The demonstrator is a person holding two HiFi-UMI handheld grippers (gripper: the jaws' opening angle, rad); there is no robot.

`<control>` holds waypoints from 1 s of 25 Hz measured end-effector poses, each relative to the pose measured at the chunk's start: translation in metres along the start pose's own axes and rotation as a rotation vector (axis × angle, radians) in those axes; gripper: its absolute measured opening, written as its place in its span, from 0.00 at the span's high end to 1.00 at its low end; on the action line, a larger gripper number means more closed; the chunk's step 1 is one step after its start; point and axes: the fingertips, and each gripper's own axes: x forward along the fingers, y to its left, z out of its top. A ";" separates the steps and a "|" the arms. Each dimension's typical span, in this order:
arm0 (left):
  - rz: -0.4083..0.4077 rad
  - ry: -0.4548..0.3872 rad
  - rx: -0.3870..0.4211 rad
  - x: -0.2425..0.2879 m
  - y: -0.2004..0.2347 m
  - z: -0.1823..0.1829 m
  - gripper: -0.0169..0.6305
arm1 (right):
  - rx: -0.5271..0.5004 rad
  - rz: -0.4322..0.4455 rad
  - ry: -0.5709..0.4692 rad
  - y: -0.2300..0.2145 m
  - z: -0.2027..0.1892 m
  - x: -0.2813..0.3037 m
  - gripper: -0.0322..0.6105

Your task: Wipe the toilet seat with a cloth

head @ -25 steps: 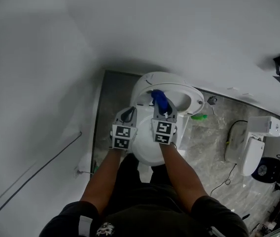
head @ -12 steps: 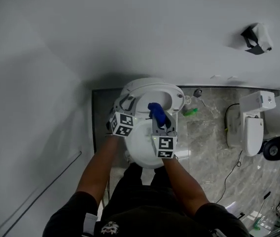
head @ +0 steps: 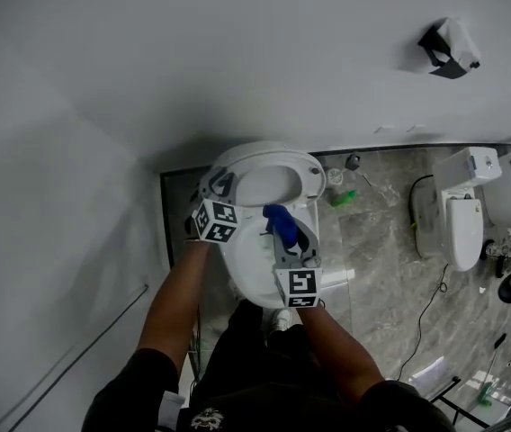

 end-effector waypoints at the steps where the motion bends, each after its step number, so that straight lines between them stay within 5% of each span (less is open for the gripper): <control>1: -0.001 0.004 0.023 -0.004 -0.003 0.000 0.82 | 0.007 0.004 -0.004 0.000 -0.001 -0.003 0.78; 7: -0.023 0.027 0.140 -0.044 -0.030 -0.006 0.85 | 0.032 0.035 -0.048 0.000 0.006 -0.033 0.78; 15: -0.031 0.070 0.104 -0.111 -0.084 -0.033 0.86 | 0.047 0.058 -0.051 0.000 -0.017 -0.097 0.78; 25: -0.105 0.187 0.454 -0.183 -0.203 -0.117 0.86 | 0.117 0.107 -0.016 0.016 -0.093 -0.204 0.79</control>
